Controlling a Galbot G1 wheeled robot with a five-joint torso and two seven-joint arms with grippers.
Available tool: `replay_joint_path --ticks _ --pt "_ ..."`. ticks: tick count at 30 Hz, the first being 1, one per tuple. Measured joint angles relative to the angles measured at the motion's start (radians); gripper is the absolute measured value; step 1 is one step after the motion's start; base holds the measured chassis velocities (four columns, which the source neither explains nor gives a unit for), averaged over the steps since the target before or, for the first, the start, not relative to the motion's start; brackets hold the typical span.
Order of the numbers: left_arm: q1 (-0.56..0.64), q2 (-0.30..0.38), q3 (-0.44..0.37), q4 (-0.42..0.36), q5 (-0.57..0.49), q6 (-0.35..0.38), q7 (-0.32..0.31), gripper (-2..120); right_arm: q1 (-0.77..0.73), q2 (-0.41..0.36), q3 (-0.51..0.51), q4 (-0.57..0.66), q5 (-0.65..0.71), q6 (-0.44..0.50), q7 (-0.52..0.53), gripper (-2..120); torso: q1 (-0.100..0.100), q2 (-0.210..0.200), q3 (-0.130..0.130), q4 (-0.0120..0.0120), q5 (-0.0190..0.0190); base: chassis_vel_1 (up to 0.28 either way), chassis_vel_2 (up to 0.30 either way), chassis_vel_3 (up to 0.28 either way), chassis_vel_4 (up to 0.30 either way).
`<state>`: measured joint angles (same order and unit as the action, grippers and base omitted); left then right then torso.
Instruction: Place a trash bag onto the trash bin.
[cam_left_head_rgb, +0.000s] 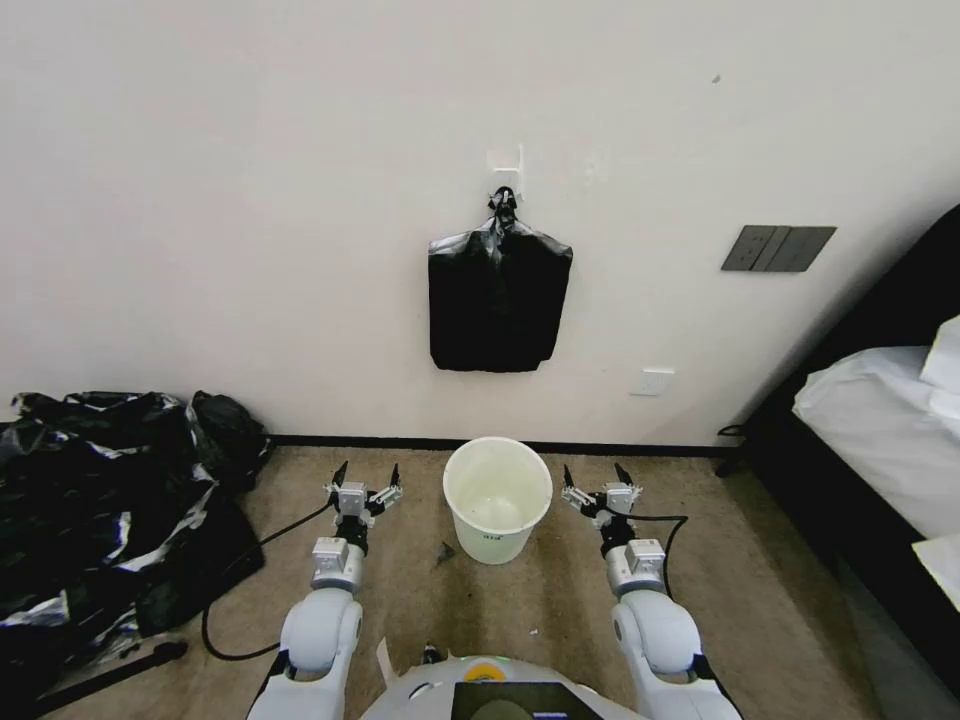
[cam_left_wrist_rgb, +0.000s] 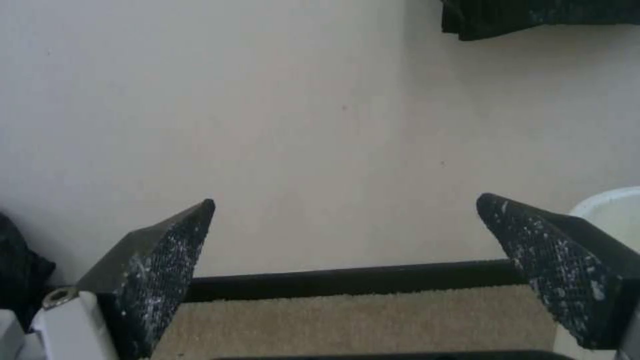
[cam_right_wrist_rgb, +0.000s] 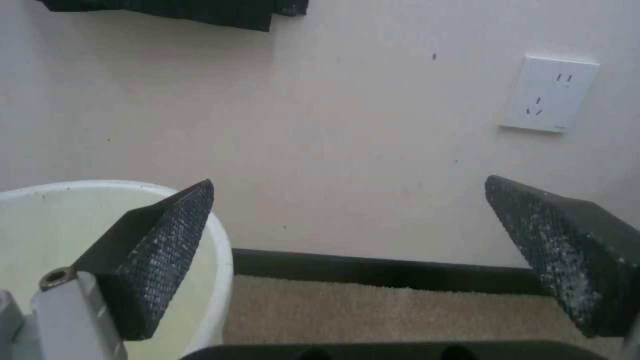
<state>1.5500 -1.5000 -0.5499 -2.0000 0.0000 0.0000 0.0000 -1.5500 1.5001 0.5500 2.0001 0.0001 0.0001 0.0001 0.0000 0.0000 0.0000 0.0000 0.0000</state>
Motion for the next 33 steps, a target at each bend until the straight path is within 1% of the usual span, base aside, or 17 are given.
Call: replay_joint_path --ticks 17,20,21,24,25,26,29,30,31,32,33 --pt "0.000 0.000 0.000 0.000 0.000 0.000 0.000 100 0.000 0.000 0.000 0.000 0.000 0.000 0.000 100 0.000 0.000 0.000 0.0000 0.0000 0.000 0.000 0.000 0.000" --pt "0.009 0.006 -0.002 -0.015 -0.005 0.003 -0.001 100 -0.007 0.004 0.001 0.018 0.003 0.000 -0.002 100 0.000 0.000 0.000 0.0000 -0.0003 0.000 0.000 0.000 0.000" --pt "0.018 0.013 -0.005 -0.035 -0.011 0.008 -0.002 100 -0.014 0.009 0.003 0.038 0.007 -0.002 -0.005 100 0.000 0.000 0.000 -0.0002 -0.0001 0.000 0.000 0.000 0.000" --pt "0.069 0.048 -0.024 -0.138 -0.047 0.043 -0.013 100 -0.050 0.038 0.012 0.147 0.031 -0.010 -0.026 100 0.000 0.000 0.000 0.0001 -0.0002 0.000 0.000 0.000 0.000" --pt "0.069 0.048 -0.024 -0.138 -0.047 0.043 -0.013 100 -0.050 0.038 0.012 0.147 0.031 -0.010 -0.026 100 0.000 0.000 0.000 0.0001 -0.0002 0.000 0.000 0.000 0.000" --pt "0.090 0.063 -0.031 -0.180 -0.062 0.057 -0.018 100 -0.066 0.050 0.016 0.196 0.041 -0.015 -0.034 100 0.000 0.000 0.000 0.0002 -0.0001 0.000 0.000 0.000 0.000" --pt "0.134 0.093 -0.046 -0.268 -0.092 0.085 -0.027 100 -0.096 0.074 0.025 0.284 0.060 -0.023 -0.051 100 0.000 0.000 0.000 0.0000 -0.0001 0.000 0.000 0.000 0.000" --pt "0.134 0.093 -0.046 -0.268 -0.092 0.085 -0.027 100 -0.096 0.074 0.025 0.284 0.060 -0.023 -0.051 100 0.000 0.000 0.000 0.0000 -0.0001 0.000 0.000 0.000 0.000" --pt "0.164 0.114 -0.057 -0.327 -0.113 0.104 -0.034 100 -0.104 0.071 0.010 0.321 0.103 -0.047 -0.033 100 0.000 0.000 0.000 -0.0006 -0.0007 0.000 0.000 0.000 0.000" --pt "0.188 0.131 -0.066 -0.375 -0.130 0.120 -0.039 100 -0.105 0.054 -0.004 0.324 0.131 -0.063 -0.019 100 0.000 0.000 0.000 0.0004 0.0002 0.000 0.000 0.000 0.000" --pt "0.196 0.141 -0.070 -0.394 -0.139 0.128 -0.040 100 -0.104 0.044 -0.008 0.324 0.142 -0.069 -0.014 100 0.000 0.000 0.000 0.0007 0.0006 0.000 0.000 0.000 0.000"
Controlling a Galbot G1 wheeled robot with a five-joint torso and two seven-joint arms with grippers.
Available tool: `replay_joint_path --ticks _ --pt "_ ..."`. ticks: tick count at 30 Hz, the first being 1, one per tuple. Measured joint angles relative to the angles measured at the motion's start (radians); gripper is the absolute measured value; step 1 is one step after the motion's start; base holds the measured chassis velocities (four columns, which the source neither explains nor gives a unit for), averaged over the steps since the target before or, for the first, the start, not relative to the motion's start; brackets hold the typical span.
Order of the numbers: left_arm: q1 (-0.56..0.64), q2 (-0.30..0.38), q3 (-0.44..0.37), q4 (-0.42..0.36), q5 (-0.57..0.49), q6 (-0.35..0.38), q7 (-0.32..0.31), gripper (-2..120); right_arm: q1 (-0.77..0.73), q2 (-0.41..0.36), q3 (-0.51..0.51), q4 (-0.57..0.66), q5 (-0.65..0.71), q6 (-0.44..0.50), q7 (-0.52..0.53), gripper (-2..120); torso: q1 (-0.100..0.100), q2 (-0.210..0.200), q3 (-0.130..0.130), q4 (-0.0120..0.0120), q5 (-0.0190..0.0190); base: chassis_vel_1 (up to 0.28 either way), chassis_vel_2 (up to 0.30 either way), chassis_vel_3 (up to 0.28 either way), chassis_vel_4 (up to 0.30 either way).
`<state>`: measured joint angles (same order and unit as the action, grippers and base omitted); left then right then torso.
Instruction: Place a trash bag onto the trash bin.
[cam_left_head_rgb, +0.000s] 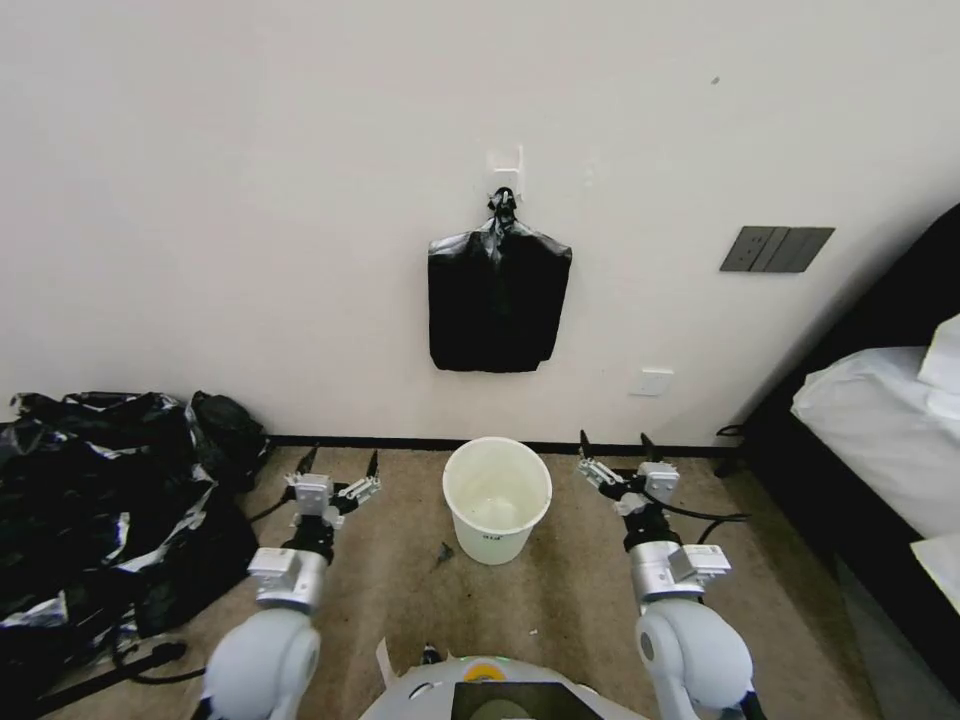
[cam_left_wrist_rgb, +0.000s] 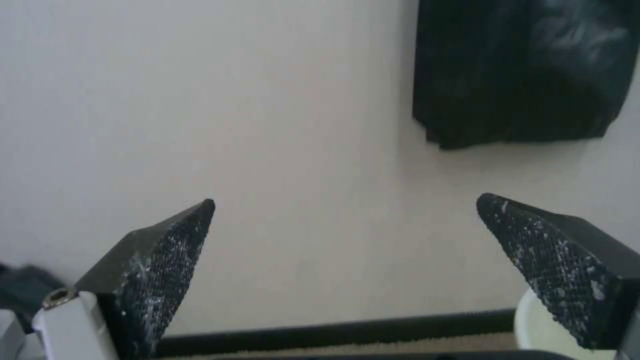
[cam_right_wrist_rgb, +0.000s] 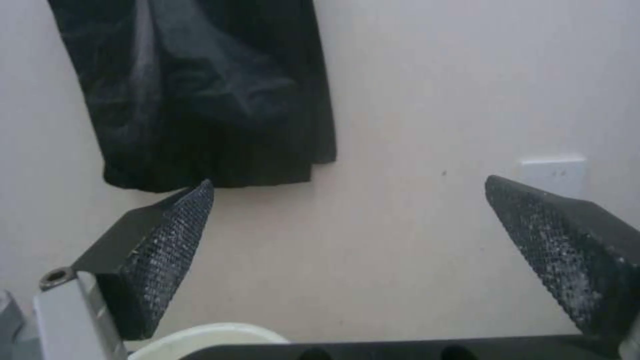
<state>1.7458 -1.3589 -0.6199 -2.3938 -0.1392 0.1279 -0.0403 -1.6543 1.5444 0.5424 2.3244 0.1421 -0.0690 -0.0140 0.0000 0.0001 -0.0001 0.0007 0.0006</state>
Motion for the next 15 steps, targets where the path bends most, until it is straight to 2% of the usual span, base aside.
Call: replay_joint_path --ticks 4,9,15 --pt "0.012 0.040 -0.013 -0.024 -0.022 0.024 -0.005 100 0.003 -0.035 -0.010 -0.002 0.026 -0.011 0.009 100 0.000 0.000 0.000 -0.0009 -0.0005 0.000 0.000 0.000 0.000" --pt "0.022 0.038 -0.017 -0.030 -0.031 0.041 -0.021 100 0.001 -0.052 -0.012 -0.005 0.052 -0.013 0.023 100 0.000 0.000 0.000 -0.0006 -0.0005 0.000 0.000 0.000 0.000" --pt "0.008 0.045 -0.016 -0.030 -0.042 0.066 -0.043 100 0.017 -0.079 -0.009 -0.004 0.151 -0.011 0.043 100 0.000 0.000 0.000 -0.0007 -0.0006 0.000 0.000 0.000 0.000"
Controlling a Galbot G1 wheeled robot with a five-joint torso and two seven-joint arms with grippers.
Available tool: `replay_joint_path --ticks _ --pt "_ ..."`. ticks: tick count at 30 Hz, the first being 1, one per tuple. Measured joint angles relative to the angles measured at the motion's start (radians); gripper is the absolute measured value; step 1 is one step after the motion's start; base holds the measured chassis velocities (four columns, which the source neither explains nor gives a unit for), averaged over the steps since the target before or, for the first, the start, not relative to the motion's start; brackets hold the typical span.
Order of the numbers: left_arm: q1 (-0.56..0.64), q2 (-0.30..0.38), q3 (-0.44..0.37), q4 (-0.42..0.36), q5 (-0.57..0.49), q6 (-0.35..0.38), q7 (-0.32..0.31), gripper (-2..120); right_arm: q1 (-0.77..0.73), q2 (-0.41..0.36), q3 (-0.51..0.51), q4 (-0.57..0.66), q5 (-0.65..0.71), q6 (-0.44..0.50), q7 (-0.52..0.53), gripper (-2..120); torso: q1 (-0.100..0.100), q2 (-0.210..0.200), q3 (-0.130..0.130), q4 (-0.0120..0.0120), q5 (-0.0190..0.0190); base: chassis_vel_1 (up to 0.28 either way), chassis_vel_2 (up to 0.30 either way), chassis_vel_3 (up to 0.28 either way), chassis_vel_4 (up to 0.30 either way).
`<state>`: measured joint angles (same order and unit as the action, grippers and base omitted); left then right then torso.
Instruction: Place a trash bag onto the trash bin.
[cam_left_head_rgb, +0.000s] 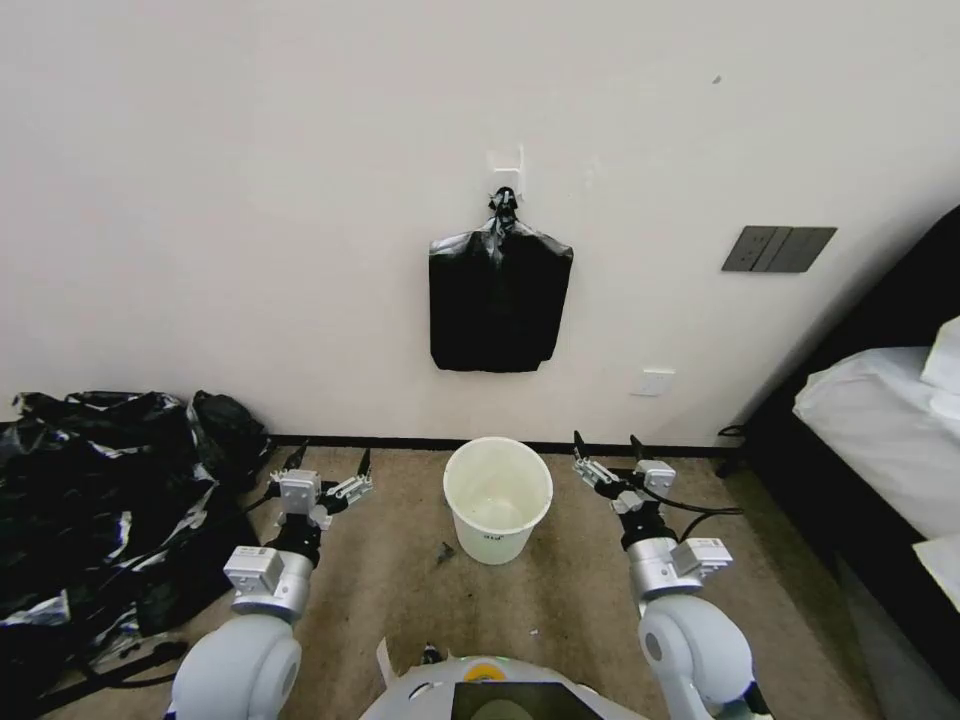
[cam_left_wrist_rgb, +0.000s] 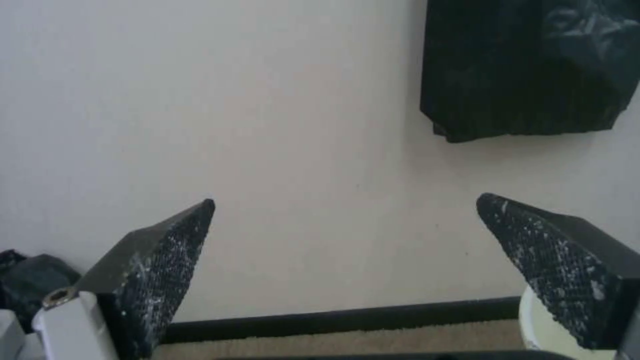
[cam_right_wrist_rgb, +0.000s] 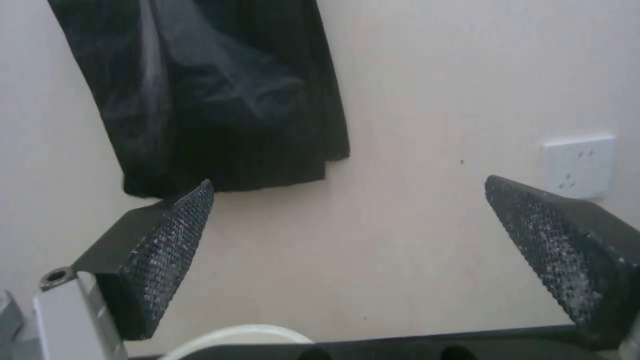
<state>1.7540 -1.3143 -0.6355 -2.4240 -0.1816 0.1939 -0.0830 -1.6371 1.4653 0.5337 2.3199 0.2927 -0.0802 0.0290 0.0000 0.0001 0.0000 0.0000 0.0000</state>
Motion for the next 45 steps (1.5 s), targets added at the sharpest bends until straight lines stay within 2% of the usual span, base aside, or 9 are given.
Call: replay_joint_path --ticks 7,8,16,20,21,24,28,32,45 --pt "0.000 -0.001 0.004 -0.005 -0.021 -0.028 -0.013 100 0.031 -0.019 -0.019 0.007 0.181 -0.013 0.021 100 0.000 0.000 0.000 0.0000 0.0000 0.000 0.000 0.000 0.000" --pt "0.000 0.006 0.004 -0.009 -0.021 -0.028 -0.017 100 0.059 -0.031 -0.030 0.016 0.305 -0.051 0.037 100 0.000 0.000 0.000 0.0001 0.0000 0.000 0.000 0.000 0.000" --pt "-0.005 0.036 -0.003 -0.015 -0.030 -0.028 -0.027 100 0.118 -0.056 -0.087 0.017 0.492 -0.068 0.094 100 0.000 0.000 0.000 0.0000 0.0001 0.000 0.000 0.000 0.000" --pt "-0.012 0.042 0.004 -0.014 -0.040 -0.036 -0.028 100 0.236 -0.058 -0.124 0.016 0.815 -0.065 0.198 100 0.000 0.000 0.000 0.0001 -0.0001 0.000 0.000 0.000 0.000" --pt "-0.012 0.042 0.004 -0.014 -0.040 -0.036 -0.028 100 0.236 -0.058 -0.124 0.016 0.815 -0.065 0.198 100 0.000 0.000 0.000 0.0001 -0.0001 0.000 0.000 0.000 0.000" --pt "-0.010 0.048 0.011 -0.010 -0.039 -0.046 -0.028 100 0.349 -0.056 -0.130 0.006 1.042 -0.062 0.267 100 0.000 0.000 0.000 0.0003 -0.0001 0.000 0.000 0.000 0.000" --pt "-0.007 0.064 0.017 -0.009 -0.026 -0.047 -0.027 100 0.440 -0.055 -0.136 -0.009 1.210 -0.051 0.331 100 0.000 0.000 0.000 0.0000 -0.0001 0.000 0.000 0.000 0.000" --pt "-0.002 0.060 0.016 -0.014 -0.021 -0.048 -0.026 100 0.515 -0.052 -0.136 -0.039 1.316 -0.044 0.368 100 0.000 0.000 0.000 -0.0002 0.0000 0.000 0.000 0.000 0.000" --pt "0.032 0.036 0.011 -0.050 -0.015 -0.049 -0.026 100 0.849 -0.093 -0.206 -0.239 1.431 -0.018 0.395 100 0.000 0.000 0.000 0.0000 0.0000 0.000 0.000 0.000 0.000"
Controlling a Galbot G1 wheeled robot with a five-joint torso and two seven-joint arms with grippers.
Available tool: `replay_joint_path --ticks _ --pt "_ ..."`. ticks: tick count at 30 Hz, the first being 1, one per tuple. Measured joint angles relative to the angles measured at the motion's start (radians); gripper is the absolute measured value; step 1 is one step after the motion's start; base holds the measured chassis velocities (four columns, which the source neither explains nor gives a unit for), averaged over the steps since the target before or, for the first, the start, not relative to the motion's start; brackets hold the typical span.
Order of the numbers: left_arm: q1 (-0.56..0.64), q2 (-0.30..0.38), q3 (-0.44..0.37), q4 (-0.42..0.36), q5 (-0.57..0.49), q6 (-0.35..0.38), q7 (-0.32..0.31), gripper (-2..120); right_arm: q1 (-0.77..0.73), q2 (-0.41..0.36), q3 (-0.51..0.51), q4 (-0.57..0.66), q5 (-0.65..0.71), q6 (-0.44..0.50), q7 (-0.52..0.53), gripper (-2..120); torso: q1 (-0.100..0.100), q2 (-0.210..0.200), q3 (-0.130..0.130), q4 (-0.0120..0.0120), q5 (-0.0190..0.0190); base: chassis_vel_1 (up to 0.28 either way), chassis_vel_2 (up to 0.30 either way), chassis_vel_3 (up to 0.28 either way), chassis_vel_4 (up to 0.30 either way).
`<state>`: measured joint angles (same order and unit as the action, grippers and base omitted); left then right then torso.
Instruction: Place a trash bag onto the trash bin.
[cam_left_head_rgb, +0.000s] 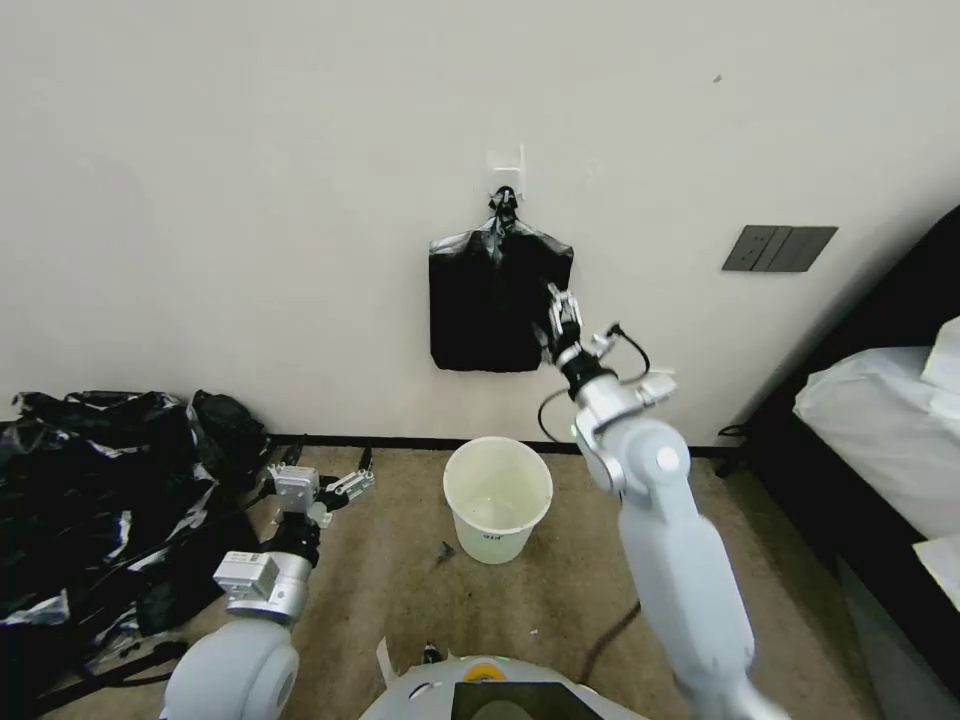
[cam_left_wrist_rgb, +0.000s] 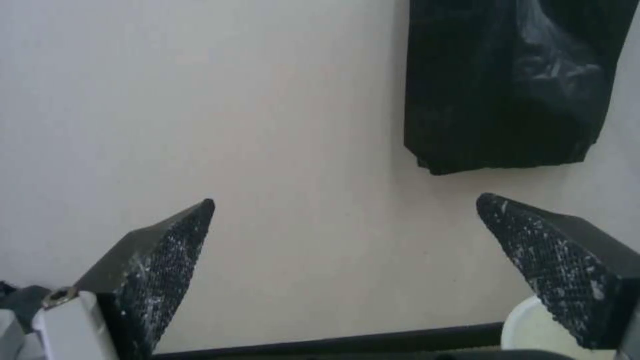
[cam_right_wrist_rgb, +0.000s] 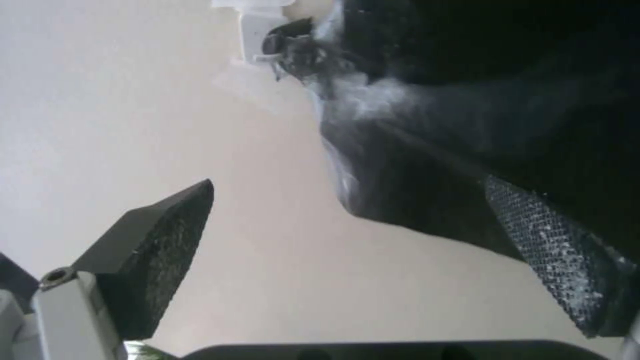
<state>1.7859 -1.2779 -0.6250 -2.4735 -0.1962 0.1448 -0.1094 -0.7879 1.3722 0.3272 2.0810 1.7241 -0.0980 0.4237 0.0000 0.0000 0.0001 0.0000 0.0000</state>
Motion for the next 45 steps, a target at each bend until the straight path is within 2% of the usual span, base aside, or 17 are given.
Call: replay_joint_path --ticks 1,5,13,20,27,35,39,44,45 --pt "0.000 0.000 0.000 0.000 0.000 0.000 0.000 100 0.000 0.000 0.000 0.000 0.000 0.000 0.000 100 0.000 0.000 0.000 0.0000 0.0000 0.000 0.000 0.000 0.000" --pt "0.019 -0.012 -0.001 -0.017 0.016 -0.002 0.000 100 0.135 0.028 -0.027 -0.132 0.005 0.000 -0.001 100 0.000 0.000 0.000 0.0000 0.0001 0.000 0.000 0.000 0.000" --pt "0.036 -0.020 -0.005 -0.027 0.019 -0.003 0.000 100 0.275 0.098 -0.048 -0.254 -0.056 0.012 -0.010 100 0.000 0.000 0.000 0.0000 -0.0001 0.000 0.000 0.000 0.000" --pt "0.043 -0.022 -0.005 -0.027 0.019 -0.004 0.000 100 0.331 0.126 -0.052 -0.306 -0.073 0.014 -0.019 100 0.000 0.000 0.000 0.0000 -0.0001 0.000 0.000 0.000 0.000" --pt "0.027 -0.026 -0.001 -0.027 0.018 -0.004 0.000 100 0.379 0.182 -0.063 -0.414 -0.155 0.017 -0.045 98 0.000 0.000 0.000 0.0000 -0.0001 0.000 0.000 0.000 0.000" --pt "0.028 -0.032 0.003 -0.027 0.017 -0.005 0.000 100 0.409 0.199 -0.064 -0.471 -0.218 0.021 -0.067 96 0.000 0.000 0.000 -0.0001 0.0000 0.000 0.000 0.000 0.000" --pt "0.032 -0.032 0.004 -0.027 0.017 -0.007 0.000 100 0.416 0.204 -0.063 -0.496 -0.261 0.022 -0.078 84 0.000 0.000 0.000 0.0001 0.0000 0.000 0.000 0.000 0.000" --pt "0.034 -0.027 0.004 -0.027 0.017 -0.010 0.001 100 0.424 0.212 -0.053 -0.508 -0.270 0.029 -0.079 78 0.000 0.000 0.000 0.0000 0.0000 0.000 0.000 0.000 0.000" --pt "0.035 -0.028 0.004 -0.027 0.017 -0.011 0.001 100 0.426 0.213 -0.051 -0.510 -0.270 0.030 -0.079 73 0.000 0.000 0.000 0.0000 0.0000 0.000 0.000 0.000 0.000"
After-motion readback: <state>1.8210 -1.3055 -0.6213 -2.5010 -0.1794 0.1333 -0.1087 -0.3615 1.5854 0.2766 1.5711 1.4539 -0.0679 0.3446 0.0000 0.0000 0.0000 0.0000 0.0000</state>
